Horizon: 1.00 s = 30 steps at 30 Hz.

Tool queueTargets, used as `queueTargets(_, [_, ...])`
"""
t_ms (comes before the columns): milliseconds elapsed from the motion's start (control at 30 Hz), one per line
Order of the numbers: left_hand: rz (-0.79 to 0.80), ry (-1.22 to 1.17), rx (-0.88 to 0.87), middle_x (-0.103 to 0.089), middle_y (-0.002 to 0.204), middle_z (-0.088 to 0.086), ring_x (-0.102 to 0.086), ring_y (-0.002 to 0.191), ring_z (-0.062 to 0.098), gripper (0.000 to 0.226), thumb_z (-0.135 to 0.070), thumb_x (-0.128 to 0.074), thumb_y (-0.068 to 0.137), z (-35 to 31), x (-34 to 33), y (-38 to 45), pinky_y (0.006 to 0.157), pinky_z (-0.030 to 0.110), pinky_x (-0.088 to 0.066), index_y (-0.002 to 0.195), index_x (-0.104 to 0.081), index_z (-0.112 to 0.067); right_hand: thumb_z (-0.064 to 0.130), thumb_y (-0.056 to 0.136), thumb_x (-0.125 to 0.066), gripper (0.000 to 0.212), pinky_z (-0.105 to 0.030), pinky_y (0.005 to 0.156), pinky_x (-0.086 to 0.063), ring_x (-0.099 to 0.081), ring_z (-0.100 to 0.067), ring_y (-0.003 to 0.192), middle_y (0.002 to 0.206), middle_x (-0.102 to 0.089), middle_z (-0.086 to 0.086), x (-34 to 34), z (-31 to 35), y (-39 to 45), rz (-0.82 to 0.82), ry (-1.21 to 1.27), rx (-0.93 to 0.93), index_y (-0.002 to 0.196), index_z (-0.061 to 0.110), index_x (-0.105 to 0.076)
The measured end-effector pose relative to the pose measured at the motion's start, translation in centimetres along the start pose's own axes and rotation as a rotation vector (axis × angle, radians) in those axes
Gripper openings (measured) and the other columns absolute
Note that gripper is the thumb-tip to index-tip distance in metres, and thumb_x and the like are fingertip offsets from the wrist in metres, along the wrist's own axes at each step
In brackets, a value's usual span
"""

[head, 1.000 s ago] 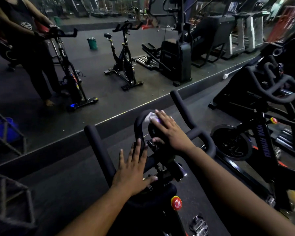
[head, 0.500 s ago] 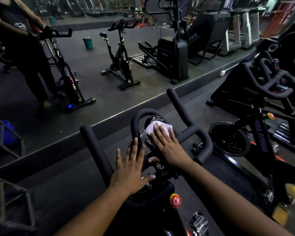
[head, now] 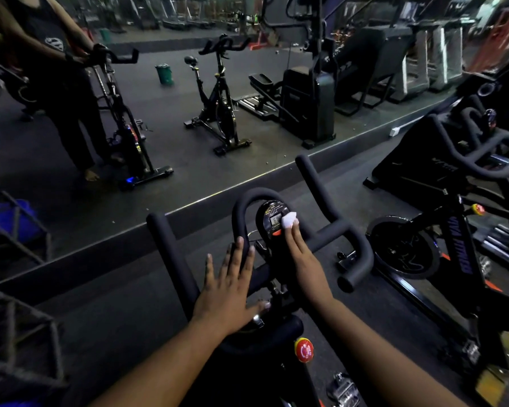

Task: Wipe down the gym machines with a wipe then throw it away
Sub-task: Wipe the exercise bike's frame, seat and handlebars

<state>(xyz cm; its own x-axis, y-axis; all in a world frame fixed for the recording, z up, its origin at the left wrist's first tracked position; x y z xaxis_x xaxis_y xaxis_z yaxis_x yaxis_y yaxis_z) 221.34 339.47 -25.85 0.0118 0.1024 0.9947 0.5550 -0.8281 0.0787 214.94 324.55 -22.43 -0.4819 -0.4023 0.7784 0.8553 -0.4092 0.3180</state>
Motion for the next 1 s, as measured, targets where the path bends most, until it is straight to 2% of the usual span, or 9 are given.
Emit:
queueTargets(100, [0.0,-0.007,-0.007,0.041,0.161,0.01,0.009,0.156,0.031,0.119,-0.088,-0.033,0.083,0.0,-0.2,0.1,0.121,0.067,0.004,0.154,0.034,-0.02,0.005,0.09,-0.066,0.085,-0.035,0.094,-0.052,-0.033,-0.025,0.148,0.169,-0.011,-0.001,0.1,-0.3,-1.2,-0.02,-0.066,0.087,0.16,0.024,-0.023])
queueTargets(267, [0.016,0.006,0.006,0.043,0.159,0.009,0.015,0.154,0.03,0.12,-0.087,-0.037,0.084,-0.1,0.0,0.0,0.122,0.066,0.006,0.152,0.037,-0.021,0.013,0.089,-0.077,0.068,-0.037,0.114,-0.04,-0.026,-0.023,0.153,0.164,-0.029,-0.005,-0.3,-0.6,-2.2,-0.006,-0.13,0.35,0.15,0.012,-0.046])
queueTargets(333, [0.044,0.02,0.025,0.049,0.155,0.009,0.021,0.154,0.029,0.12,-0.086,-0.037,0.085,-0.2,0.2,0.0,0.121,0.064,0.011,0.15,0.04,-0.021,0.015,0.093,-0.069,0.066,-0.046,0.119,-0.032,-0.023,-0.026,0.153,0.164,-0.029,-0.007,-0.8,0.3,-1.8,0.05,-0.222,0.485,0.153,0.012,-0.042])
queueTargets(433, [0.057,0.026,0.028,0.051,0.154,0.008,0.023,0.153,0.028,0.118,-0.086,-0.035,0.085,-0.3,0.3,-0.1,0.121,0.063,0.013,0.152,0.036,-0.019,0.022,0.098,-0.051,0.068,-0.053,0.123,-0.018,-0.011,-0.025,0.156,0.169,-0.015,-0.005,-1.3,1.8,-0.3,0.095,-0.391,0.613,0.16,0.017,-0.024])
queueTargets(567, [0.062,0.027,0.036,0.051,0.154,0.007,0.025,0.153,0.026,0.12,-0.087,-0.035,0.084,-0.2,0.3,-0.1,0.121,0.062,0.015,0.149,0.041,-0.021,0.043,0.102,-0.035,0.066,-0.061,0.121,-0.019,-0.009,-0.027,0.156,0.169,-0.006,-0.006,-0.5,3.3,3.1,0.078,-0.469,0.598,0.161,0.023,-0.013])
queueTargets(733, [0.096,0.027,0.046,0.054,0.151,0.007,0.029,0.15,0.026,0.119,-0.086,-0.035,0.086,-0.2,0.5,-0.3,0.121,0.062,0.015,0.146,0.046,-0.021,0.064,0.091,-0.053,0.083,-0.054,0.118,-0.032,-0.026,-0.033,0.149,0.161,-0.03,-0.014,1.1,4.1,7.1,0.036,-0.25,0.415,0.157,0.02,-0.029])
queueTargets(833, [0.08,0.03,0.051,0.052,0.154,0.007,0.026,0.152,0.026,0.119,-0.086,-0.035,0.086,-0.1,0.6,-0.2,0.121,0.063,0.014,0.147,0.044,-0.019,0.074,0.088,-0.047,0.093,-0.051,0.119,-0.031,-0.027,-0.035,0.146,0.159,-0.03,-0.017,1.1,3.7,7.2,-0.041,-0.186,0.247,0.156,0.012,-0.032])
queueTargets(900, [0.104,0.057,0.05,0.054,0.152,0.008,0.028,0.152,0.026,0.117,-0.084,-0.033,0.088,-0.1,0.3,-0.2,0.121,0.063,0.013,0.147,0.042,-0.018,0.075,0.091,-0.038,0.094,-0.058,0.12,-0.023,-0.017,-0.042,0.151,0.164,-0.023,-0.02,-0.1,4.5,6.1,-0.045,-0.324,0.327,0.157,0.008,-0.029])
queueTargets(1000, [0.126,0.054,0.04,0.056,0.149,0.009,0.031,0.15,0.024,0.111,-0.084,-0.031,0.089,-0.2,-0.1,-0.1,0.121,0.064,0.014,0.15,0.036,-0.019,0.062,0.098,-0.034,0.077,-0.068,0.114,-0.027,-0.013,-0.035,0.154,0.167,-0.018,-0.01,-1.3,4.5,3.8,-0.039,-0.499,0.52,0.159,0.016,-0.022])
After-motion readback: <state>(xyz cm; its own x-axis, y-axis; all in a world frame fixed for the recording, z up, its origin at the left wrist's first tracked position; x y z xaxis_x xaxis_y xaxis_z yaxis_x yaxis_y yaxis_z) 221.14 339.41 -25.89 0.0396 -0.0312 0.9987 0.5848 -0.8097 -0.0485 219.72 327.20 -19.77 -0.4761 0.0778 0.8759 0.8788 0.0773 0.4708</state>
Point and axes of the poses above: each hand's wrist, its own y-axis towards the middle knuckle, its own x-axis out of the back of the hand, z = x × y, the point moved 9 cm from there along y, towards the middle knuckle
